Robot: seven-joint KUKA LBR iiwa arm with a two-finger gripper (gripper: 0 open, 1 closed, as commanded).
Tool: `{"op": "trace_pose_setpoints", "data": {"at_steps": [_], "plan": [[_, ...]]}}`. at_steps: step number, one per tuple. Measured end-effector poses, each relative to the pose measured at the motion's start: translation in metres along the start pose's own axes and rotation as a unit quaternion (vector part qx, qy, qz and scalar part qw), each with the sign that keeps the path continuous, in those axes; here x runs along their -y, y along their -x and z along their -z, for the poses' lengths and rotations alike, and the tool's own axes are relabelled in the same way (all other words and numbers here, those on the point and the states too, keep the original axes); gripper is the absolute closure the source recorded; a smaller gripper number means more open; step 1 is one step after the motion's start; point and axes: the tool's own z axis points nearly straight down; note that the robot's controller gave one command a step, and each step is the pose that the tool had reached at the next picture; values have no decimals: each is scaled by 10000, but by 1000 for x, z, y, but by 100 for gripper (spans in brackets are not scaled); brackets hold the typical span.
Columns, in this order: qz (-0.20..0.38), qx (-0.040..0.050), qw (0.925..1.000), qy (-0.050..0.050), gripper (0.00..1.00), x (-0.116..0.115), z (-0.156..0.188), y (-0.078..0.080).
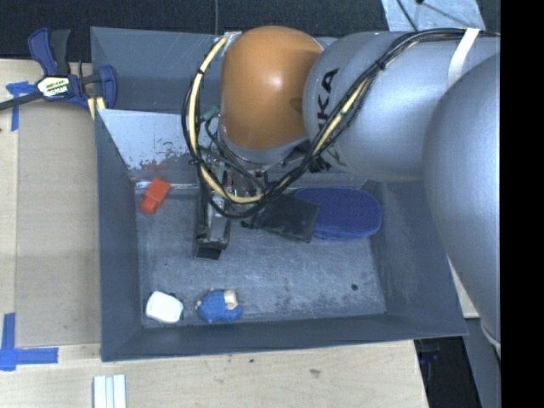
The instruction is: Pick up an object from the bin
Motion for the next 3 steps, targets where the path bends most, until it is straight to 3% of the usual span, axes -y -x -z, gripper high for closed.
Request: {"op": "trace_pose_setpoints", "data": {"at_steps": [1,2,3], "plan": [[1479,207,9888,13,0,38,-92,2],[1471,225,9889,6,100,39,-92,3],[1520,50,9884,-8,100,60,0,-4]]}}
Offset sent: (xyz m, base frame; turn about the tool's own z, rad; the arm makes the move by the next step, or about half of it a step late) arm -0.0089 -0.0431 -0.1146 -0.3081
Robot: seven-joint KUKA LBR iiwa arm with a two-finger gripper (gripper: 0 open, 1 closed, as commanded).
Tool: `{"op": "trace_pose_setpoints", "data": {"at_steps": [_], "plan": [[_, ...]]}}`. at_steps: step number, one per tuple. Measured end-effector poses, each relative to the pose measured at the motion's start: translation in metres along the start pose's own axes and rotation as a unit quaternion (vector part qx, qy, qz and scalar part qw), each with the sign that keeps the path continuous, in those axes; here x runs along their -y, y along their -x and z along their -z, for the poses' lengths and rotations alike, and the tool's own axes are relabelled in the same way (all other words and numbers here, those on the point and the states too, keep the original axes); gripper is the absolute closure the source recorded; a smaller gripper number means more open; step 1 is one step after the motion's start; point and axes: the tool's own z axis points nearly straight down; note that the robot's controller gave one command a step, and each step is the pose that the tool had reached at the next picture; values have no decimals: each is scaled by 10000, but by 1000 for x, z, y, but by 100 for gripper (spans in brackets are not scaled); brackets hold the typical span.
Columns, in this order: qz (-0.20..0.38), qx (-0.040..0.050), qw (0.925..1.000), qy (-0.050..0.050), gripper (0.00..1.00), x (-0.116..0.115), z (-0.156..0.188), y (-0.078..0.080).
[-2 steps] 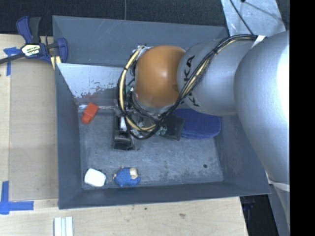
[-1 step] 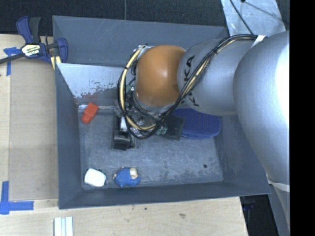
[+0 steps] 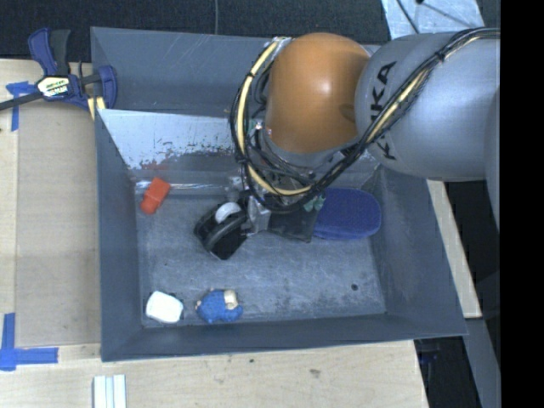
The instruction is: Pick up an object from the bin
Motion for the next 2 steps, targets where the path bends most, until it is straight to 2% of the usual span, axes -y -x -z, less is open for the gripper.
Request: {"op": "trace_pose_setpoints", "data": {"at_steps": [1,2], "plan": [[-131,-8,9999,2,100,12,89,-42],[1507,-49,9886,22,100,33,85,-69]]}}
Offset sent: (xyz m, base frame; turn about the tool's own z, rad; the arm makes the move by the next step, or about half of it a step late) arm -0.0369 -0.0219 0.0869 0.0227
